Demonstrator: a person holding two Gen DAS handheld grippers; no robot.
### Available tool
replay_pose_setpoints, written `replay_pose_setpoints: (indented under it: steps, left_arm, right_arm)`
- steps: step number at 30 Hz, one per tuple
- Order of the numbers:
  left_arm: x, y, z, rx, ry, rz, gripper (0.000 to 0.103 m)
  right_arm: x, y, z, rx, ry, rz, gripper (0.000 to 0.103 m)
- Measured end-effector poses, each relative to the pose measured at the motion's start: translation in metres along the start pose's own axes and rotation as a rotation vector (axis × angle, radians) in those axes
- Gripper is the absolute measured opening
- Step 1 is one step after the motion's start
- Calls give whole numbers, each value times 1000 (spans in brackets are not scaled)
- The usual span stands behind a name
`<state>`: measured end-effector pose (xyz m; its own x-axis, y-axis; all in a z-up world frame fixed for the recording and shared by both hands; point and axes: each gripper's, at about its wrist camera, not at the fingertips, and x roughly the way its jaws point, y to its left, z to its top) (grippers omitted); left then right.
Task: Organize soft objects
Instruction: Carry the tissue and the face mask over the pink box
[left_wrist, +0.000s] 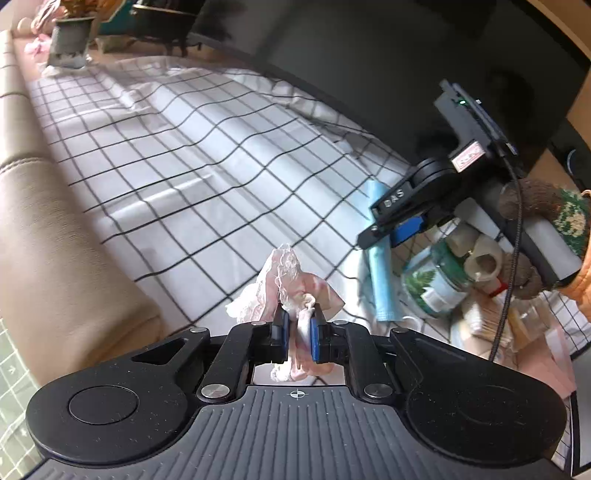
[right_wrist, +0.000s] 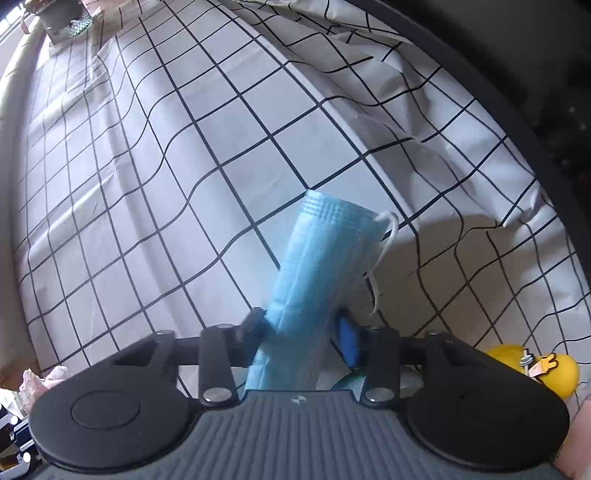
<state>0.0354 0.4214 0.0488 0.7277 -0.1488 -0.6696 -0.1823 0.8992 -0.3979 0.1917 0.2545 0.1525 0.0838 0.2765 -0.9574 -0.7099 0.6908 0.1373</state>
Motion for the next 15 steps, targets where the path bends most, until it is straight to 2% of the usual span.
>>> replay_pose_setpoints:
  steps: [1,3,9,15]
  left_arm:
    - [-1,2,1,0,0,2,13]
    - [-3,5,3,4,-5,5,13]
    - [-1,2,28,59,1,25,13]
    - [0,-16,63,140,-19,31,13]
  right_arm:
    - [-5,2,1,-4,-3,-6,23]
    - [-17,3,1,-15,-20,14,9]
    - [-78,3,-3,5,-83,130,9]
    - [-140,-16,-19,71,-152,231,9]
